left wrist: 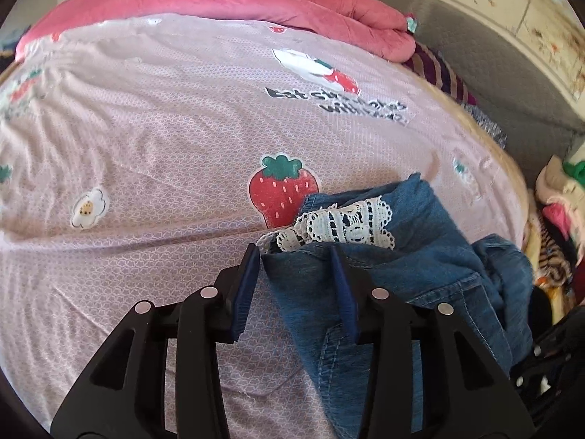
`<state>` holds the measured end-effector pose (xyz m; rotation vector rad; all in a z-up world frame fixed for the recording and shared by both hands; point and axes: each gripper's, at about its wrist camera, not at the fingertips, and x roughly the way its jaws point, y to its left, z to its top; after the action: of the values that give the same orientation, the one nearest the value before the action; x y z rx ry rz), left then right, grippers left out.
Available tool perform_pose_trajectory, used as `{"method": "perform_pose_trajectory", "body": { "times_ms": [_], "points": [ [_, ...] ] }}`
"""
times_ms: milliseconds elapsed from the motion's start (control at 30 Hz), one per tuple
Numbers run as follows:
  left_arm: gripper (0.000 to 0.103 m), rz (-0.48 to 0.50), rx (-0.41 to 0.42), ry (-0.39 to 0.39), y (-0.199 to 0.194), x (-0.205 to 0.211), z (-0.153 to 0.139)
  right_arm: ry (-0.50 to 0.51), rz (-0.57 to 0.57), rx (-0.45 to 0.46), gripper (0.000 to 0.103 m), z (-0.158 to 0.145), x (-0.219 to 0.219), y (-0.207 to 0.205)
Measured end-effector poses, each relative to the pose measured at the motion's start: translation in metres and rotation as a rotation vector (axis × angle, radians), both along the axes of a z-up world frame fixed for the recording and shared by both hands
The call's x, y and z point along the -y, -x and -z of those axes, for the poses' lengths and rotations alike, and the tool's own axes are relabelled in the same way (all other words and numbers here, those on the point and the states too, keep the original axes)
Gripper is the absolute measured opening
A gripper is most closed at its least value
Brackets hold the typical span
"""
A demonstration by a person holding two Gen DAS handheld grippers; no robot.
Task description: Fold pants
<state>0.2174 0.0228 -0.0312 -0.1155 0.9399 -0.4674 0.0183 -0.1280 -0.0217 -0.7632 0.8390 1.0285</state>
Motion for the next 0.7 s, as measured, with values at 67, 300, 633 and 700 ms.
{"method": "perform_pose_trajectory", "body": {
  "times_ms": [67, 300, 633, 700],
  "points": [
    [0.033, -0.005, 0.005, 0.025, 0.001, -0.004, -0.005, -0.045, 0.022, -0.013, 0.036, -0.012, 0.005, 0.0],
    [0.033, -0.053, 0.094, 0.09, 0.019, -0.028, -0.039, -0.291, 0.174, -0.022, 0.054, -0.064, 0.04, -0.007],
    [0.04, -0.076, 0.178, 0.023, 0.049, -0.025, -0.062, -0.42, 0.456, -0.054, 0.058, -0.066, 0.059, -0.042],
    [0.04, -0.078, 0.178, 0.027, 0.051, -0.023, -0.064, -0.434, 0.468, -0.058, 0.058, -0.065, 0.057, -0.043]
  ]
}}
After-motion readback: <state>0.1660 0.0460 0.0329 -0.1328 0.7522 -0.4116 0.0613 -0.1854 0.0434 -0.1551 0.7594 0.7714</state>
